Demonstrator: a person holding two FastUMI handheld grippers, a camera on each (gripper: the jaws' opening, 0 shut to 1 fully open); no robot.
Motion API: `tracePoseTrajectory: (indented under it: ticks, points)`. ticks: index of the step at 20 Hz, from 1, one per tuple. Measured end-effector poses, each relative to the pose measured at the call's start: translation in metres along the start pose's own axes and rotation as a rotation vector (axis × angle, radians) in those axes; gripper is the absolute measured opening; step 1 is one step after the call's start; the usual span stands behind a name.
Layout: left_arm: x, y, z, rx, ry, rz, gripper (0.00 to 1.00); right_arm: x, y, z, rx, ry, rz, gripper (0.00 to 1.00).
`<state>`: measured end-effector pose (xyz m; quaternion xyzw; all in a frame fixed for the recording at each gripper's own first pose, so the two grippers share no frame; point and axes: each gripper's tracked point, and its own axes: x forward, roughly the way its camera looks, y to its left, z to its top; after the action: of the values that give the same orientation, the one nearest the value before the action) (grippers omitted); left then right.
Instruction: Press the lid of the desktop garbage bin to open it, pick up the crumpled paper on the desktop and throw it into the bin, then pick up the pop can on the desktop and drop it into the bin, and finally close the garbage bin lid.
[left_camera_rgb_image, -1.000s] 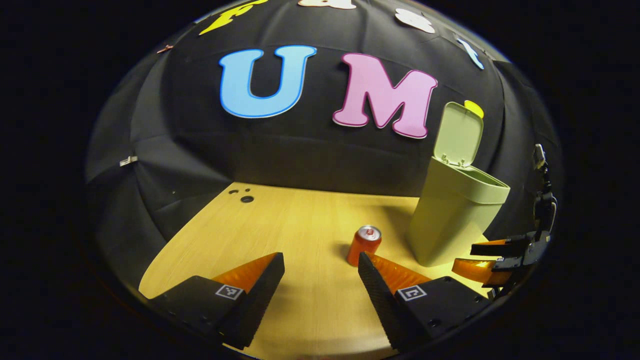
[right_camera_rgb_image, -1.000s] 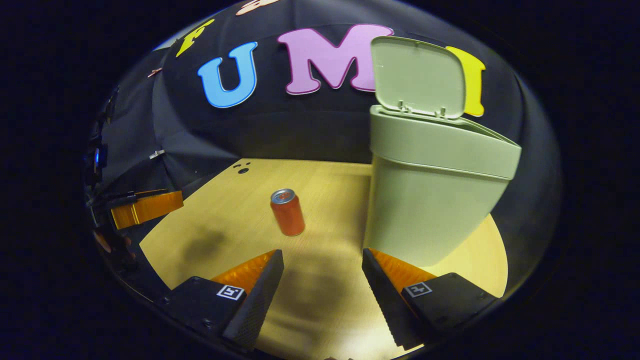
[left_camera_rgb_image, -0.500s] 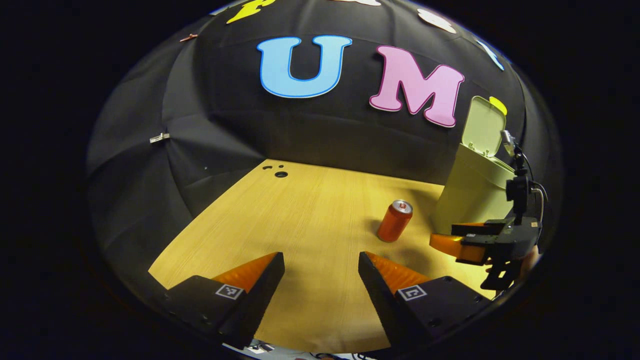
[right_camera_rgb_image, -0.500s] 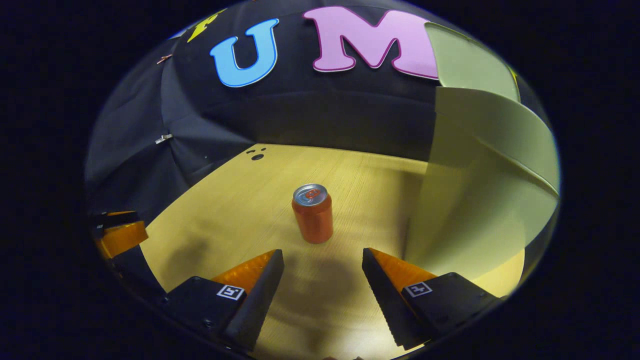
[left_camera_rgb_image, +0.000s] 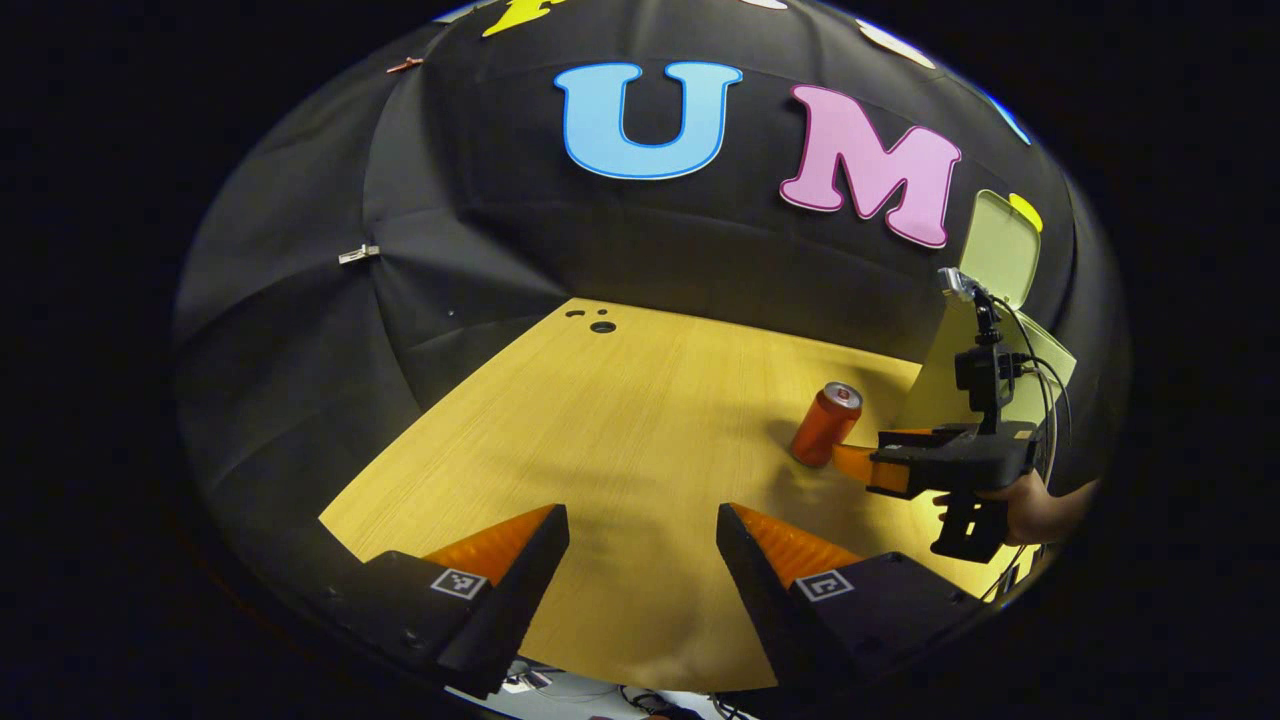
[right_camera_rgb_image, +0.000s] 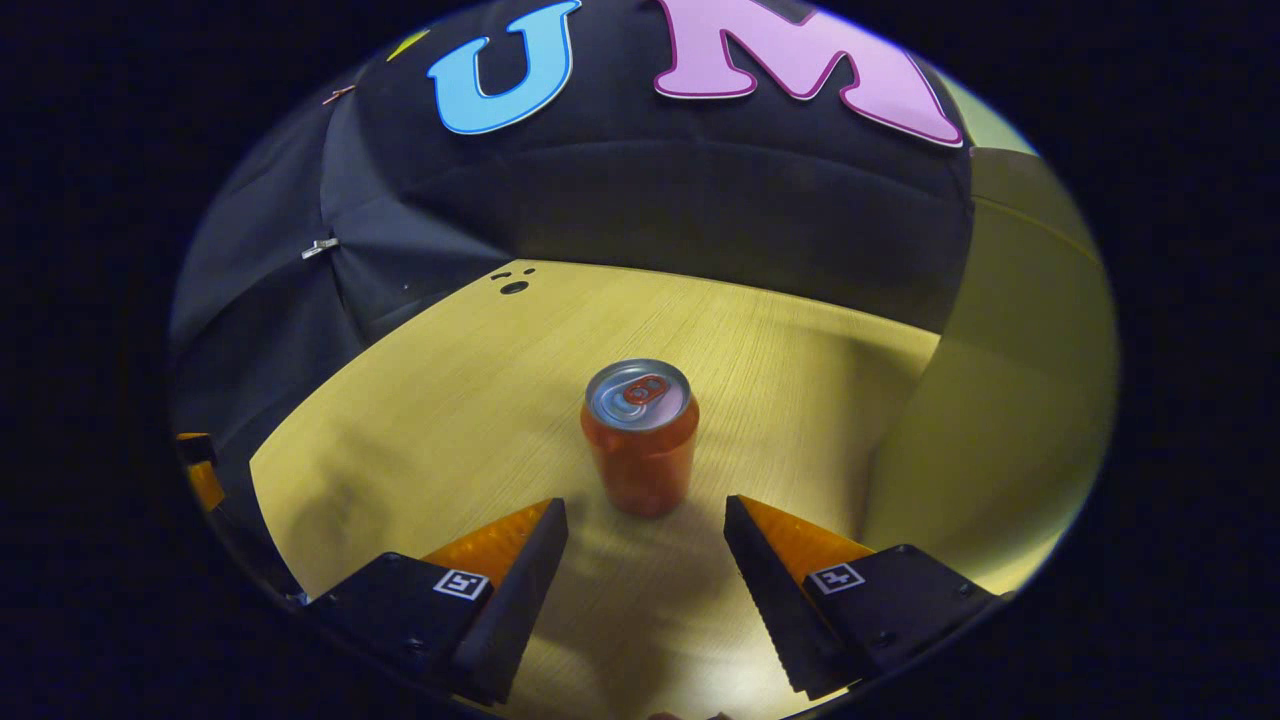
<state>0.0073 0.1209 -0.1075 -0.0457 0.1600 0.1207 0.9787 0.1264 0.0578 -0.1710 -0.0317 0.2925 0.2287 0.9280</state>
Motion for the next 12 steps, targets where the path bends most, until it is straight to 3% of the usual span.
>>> tracePoseTrajectory:
  ticks: [12]
  points:
    - [0.008,-0.001,-0.013,-0.023,0.042,0.046,0.96,0.05,-0.009,0.01,0.027,0.014,-0.022,0.99]
